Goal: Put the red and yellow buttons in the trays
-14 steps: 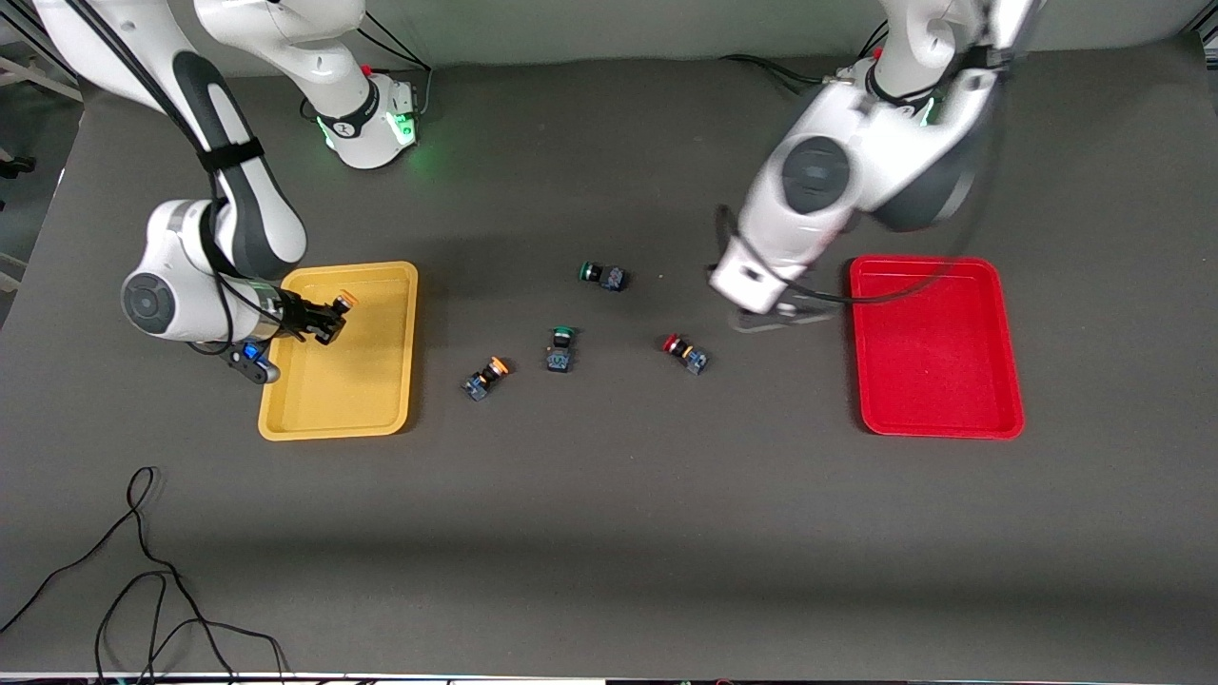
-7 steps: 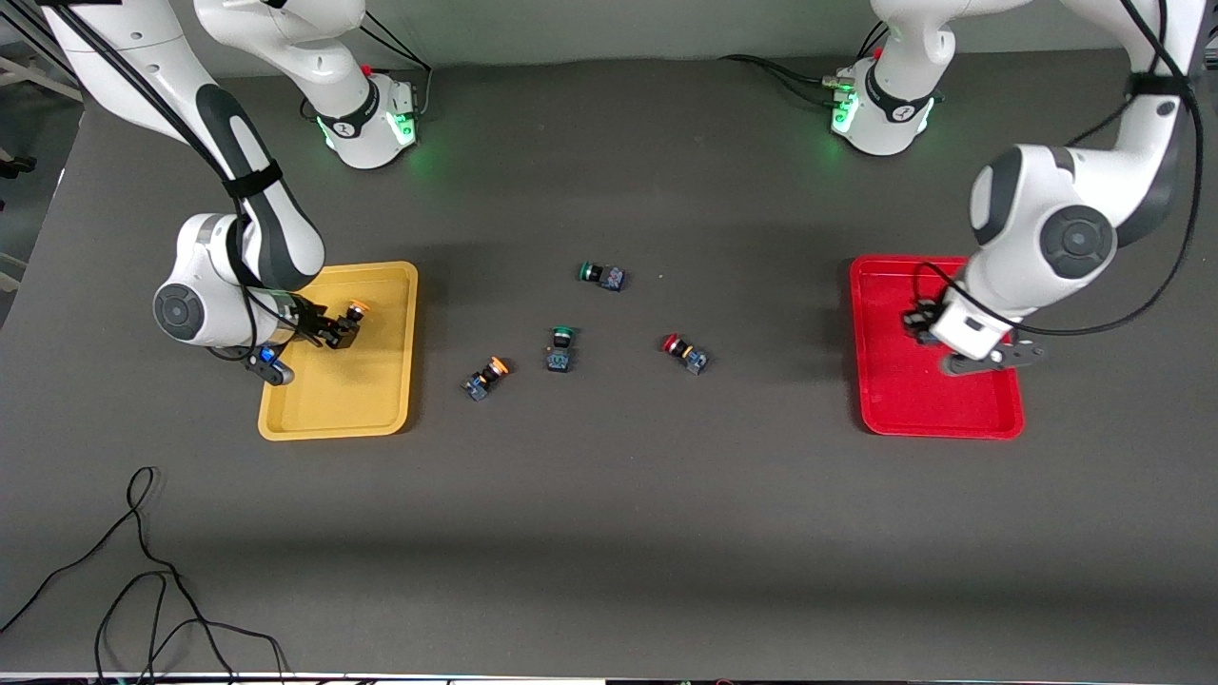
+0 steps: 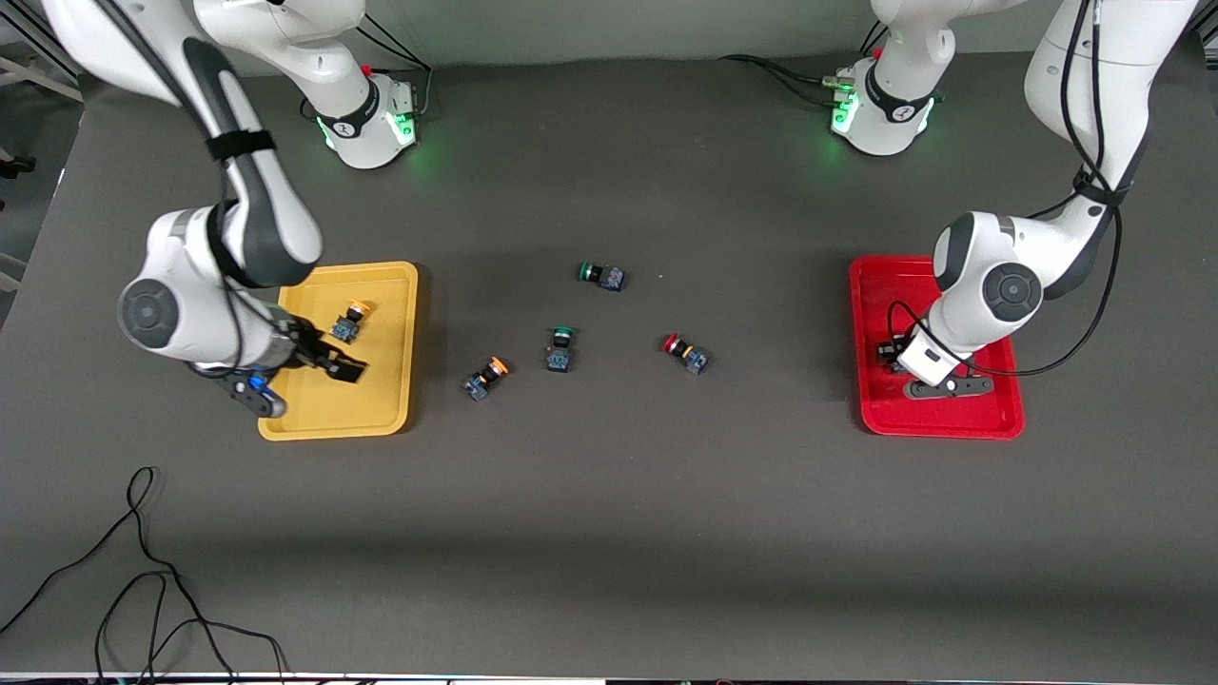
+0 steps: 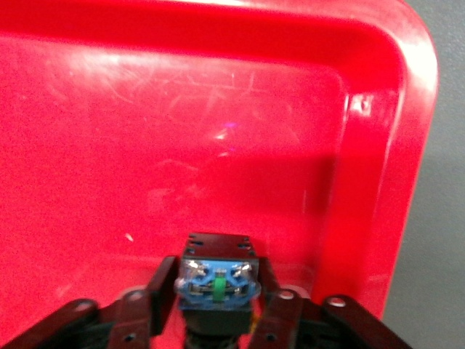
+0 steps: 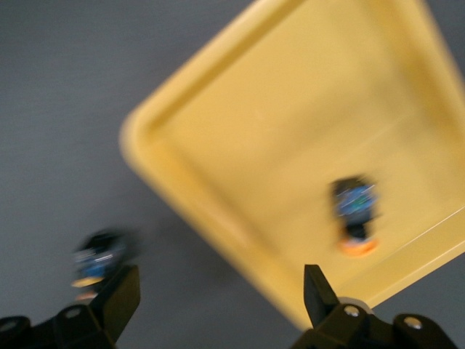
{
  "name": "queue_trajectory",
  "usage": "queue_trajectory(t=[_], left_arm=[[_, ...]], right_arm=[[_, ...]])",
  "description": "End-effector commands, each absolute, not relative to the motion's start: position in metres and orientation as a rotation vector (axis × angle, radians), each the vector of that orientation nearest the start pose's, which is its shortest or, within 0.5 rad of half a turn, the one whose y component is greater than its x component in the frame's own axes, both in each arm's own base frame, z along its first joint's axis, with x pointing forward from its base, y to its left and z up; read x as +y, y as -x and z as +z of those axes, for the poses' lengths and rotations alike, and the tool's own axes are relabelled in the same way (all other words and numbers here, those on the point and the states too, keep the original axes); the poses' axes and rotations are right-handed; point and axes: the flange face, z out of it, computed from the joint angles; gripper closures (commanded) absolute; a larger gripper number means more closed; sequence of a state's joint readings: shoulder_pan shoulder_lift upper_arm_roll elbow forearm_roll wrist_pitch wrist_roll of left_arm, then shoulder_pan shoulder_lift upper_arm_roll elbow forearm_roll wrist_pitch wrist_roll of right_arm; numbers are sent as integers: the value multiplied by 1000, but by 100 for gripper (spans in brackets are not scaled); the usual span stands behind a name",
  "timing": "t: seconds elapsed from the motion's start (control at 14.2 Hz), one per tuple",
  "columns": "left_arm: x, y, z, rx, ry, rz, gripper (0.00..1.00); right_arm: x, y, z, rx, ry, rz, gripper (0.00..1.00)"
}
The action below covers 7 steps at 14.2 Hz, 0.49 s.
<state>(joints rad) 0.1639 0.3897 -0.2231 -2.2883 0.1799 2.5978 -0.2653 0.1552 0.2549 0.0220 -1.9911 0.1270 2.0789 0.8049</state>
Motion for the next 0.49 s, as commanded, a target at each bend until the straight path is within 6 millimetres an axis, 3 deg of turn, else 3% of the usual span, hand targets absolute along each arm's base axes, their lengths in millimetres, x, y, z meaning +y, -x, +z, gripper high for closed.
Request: queue_trajectory(t=[0.0, 0.07, 0.21, 0.42], left_arm=[[-32, -535, 232, -84, 3072, 80, 0], [-32, -540, 262, -79, 3041, 121, 0], [-36, -549, 325, -96, 2994, 194, 0], [-70, -559, 390, -158, 3054, 264, 0]], right_arm=[[185, -600, 302, 1280, 2810, 359, 0], [205, -606, 293, 1300, 2791, 373, 0], [219, -610, 267, 1313, 2785, 393, 0], [242, -602, 224, 1384, 2760, 376, 0]])
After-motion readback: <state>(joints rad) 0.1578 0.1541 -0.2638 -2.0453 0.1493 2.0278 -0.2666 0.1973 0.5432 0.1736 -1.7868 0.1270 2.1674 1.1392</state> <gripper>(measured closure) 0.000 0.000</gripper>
